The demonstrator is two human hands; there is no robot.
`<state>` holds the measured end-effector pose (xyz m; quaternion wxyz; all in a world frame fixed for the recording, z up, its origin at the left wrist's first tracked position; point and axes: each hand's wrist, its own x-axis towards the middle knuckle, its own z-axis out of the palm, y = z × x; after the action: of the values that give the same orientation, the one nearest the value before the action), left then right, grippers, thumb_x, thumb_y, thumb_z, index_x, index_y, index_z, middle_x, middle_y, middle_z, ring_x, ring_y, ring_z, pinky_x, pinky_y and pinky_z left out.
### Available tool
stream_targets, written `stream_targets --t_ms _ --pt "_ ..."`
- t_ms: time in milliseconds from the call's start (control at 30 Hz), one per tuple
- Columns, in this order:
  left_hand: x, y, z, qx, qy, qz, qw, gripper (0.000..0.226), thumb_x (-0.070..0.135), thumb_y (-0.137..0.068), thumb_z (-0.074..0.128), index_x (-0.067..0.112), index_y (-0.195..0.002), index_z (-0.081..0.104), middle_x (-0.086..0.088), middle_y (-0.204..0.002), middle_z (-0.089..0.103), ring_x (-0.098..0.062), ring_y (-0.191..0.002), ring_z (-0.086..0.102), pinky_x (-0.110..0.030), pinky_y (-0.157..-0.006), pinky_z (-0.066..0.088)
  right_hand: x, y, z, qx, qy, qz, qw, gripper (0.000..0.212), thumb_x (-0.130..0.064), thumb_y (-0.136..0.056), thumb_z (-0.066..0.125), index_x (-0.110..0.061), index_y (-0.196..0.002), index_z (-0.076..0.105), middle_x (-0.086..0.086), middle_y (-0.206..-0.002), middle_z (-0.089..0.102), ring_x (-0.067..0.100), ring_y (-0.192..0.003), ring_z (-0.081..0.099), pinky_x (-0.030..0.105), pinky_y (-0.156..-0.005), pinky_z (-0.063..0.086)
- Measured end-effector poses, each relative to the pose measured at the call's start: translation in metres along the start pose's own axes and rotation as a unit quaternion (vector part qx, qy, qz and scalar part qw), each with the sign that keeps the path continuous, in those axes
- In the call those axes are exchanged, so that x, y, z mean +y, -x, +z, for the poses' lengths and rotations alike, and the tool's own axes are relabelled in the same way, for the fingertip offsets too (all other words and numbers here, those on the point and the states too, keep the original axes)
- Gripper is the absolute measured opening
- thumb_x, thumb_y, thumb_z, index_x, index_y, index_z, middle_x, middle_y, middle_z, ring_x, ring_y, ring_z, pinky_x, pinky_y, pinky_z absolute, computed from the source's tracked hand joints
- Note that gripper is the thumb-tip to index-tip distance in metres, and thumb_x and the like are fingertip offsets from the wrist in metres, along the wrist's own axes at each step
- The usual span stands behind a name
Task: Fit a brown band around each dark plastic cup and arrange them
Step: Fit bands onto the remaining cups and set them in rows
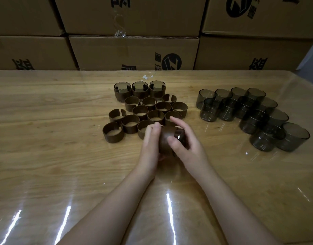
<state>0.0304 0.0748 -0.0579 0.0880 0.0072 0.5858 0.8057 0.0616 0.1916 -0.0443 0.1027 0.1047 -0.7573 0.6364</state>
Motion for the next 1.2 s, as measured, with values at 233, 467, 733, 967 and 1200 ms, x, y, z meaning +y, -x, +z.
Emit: stream_targets --t_ms 233,467,733,967,1200 --pt "0.005 -0.003 -0.011 -0.024 0.082 0.016 0.996 0.046 0.043 -0.082 0.058 0.022 -0.122 0.057 -0.007 -0.107 0.07 -0.021 -0.098 0.065 -0.035 -0.079 0.052 0.005 -0.006 0.003 0.049 -0.273 0.119 0.954 0.032 -0.03 -0.096 0.047 -0.045 -0.122 0.058 0.003 -0.127 0.058 0.025 -0.113 0.063 0.047 -0.09 0.055" --pt "0.003 -0.004 -0.012 -0.065 0.1 0.039 0.992 0.055 0.027 -0.08 0.066 0.021 -0.134 0.053 -0.009 -0.129 0.061 -0.019 -0.113 0.064 -0.025 -0.08 0.054 0.008 -0.01 -0.003 0.006 -0.373 0.152 0.915 0.041 -0.034 -0.091 0.052 -0.033 -0.132 0.054 0.006 -0.123 0.067 0.028 -0.117 0.062 0.047 -0.102 0.047" --pt "0.002 -0.008 -0.014 -0.066 0.1 0.037 0.992 0.062 0.044 -0.081 0.065 0.017 -0.135 0.051 -0.013 -0.132 0.06 -0.029 -0.122 0.057 -0.04 -0.098 0.049 0.006 -0.008 -0.001 -0.02 -0.304 0.123 0.944 0.056 -0.029 -0.086 0.057 -0.035 -0.14 0.043 0.005 -0.126 0.064 0.032 -0.112 0.064 0.044 -0.096 0.052" --pt "0.001 -0.01 -0.015 -0.082 0.134 0.029 0.987 0.04 0.036 -0.08 0.067 0.029 -0.119 0.063 -0.003 -0.118 0.068 -0.017 -0.105 0.066 -0.028 -0.078 0.055 0.01 -0.009 0.003 -0.01 -0.306 0.122 0.944 0.043 -0.033 -0.088 0.053 -0.033 -0.131 0.05 0.01 -0.129 0.061 0.031 -0.11 0.065 0.039 -0.089 0.056" --pt "0.001 -0.009 -0.012 -0.079 0.122 0.036 0.989 0.03 0.028 -0.087 0.058 0.02 -0.116 0.059 -0.008 -0.117 0.064 -0.02 -0.102 0.063 -0.027 -0.075 0.055 0.018 -0.009 0.005 0.011 -0.281 0.113 0.953 0.034 -0.036 -0.09 0.051 -0.036 -0.123 0.054 0.004 -0.123 0.064 0.026 -0.113 0.064 0.033 -0.086 0.055"
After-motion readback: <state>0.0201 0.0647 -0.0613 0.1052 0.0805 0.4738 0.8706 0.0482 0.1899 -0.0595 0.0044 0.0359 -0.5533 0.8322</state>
